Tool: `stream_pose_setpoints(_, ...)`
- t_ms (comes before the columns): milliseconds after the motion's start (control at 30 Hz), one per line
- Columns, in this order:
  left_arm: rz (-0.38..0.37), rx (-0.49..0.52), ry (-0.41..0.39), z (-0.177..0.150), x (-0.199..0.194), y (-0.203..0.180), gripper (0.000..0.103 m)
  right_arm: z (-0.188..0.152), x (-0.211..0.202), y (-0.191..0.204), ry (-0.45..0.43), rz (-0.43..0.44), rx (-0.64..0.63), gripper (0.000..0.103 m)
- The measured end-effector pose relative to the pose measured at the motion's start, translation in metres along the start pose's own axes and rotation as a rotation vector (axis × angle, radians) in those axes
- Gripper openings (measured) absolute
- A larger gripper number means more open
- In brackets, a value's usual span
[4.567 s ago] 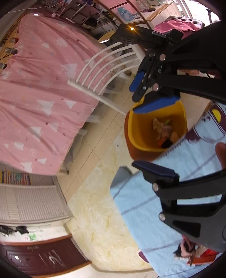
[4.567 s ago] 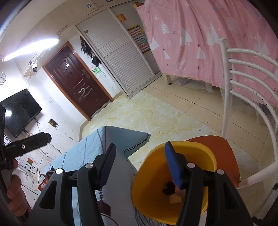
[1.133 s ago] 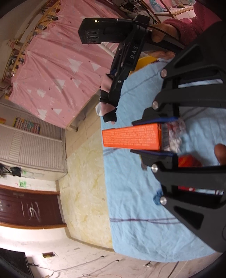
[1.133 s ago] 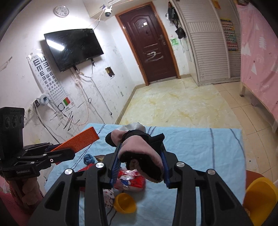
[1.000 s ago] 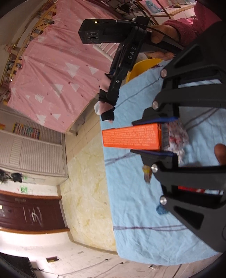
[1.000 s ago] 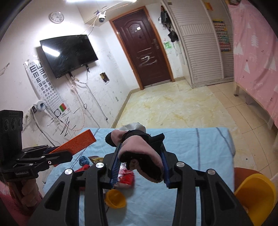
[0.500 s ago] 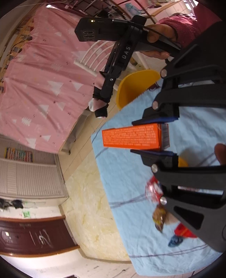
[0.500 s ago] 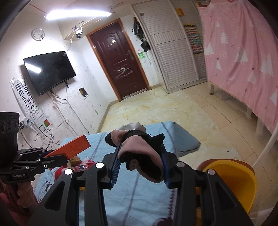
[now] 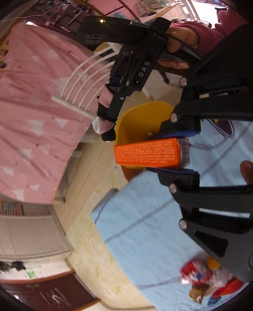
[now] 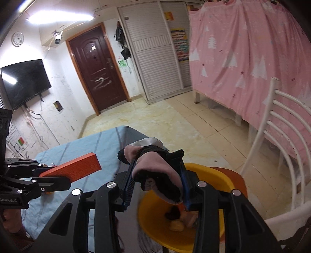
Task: Collect trash
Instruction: 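Carry box and pink cloth over the yellow bin and open both tools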
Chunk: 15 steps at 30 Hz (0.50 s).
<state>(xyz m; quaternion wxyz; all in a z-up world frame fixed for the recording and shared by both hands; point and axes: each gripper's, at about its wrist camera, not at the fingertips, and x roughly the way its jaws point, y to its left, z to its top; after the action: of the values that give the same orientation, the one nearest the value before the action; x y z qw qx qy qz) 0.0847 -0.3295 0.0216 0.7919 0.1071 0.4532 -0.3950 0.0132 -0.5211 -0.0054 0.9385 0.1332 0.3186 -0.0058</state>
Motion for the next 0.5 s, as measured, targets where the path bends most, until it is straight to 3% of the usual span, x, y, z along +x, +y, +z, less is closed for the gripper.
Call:
stream_pose_setpoints(333, -0.034, 0.011, 0.075, 0.020, 0.049, -0.033, 0.023, -0.014, 0.007, -0.029, 0.032, -0.074, 0.015, 0.037)
stream_pose_setpoints(367, -0.037, 0.009, 0.075, 0.021, 0.050, -0.035, 0.027, -0.013, 0.007, -0.029, 0.032, -0.079, 0.016, 0.038)
stream_pose_setpoints(400, -0.044, 0.002, 0.077, 0.022, 0.051, -0.035, 0.045, -0.013, 0.007, -0.030, 0.030, -0.083, 0.017, 0.038)
stream_pose_setpoints(433, -0.048, -0.006, 0.073, 0.023, 0.051, -0.035, 0.054, -0.013, 0.007, -0.031, 0.029, -0.085, 0.020, 0.038)
stream_pose_setpoints(500, -0.047, -0.017, 0.056, 0.025, 0.050, -0.036, 0.060, -0.013, 0.007, -0.033, 0.028, -0.088, 0.025, 0.039)
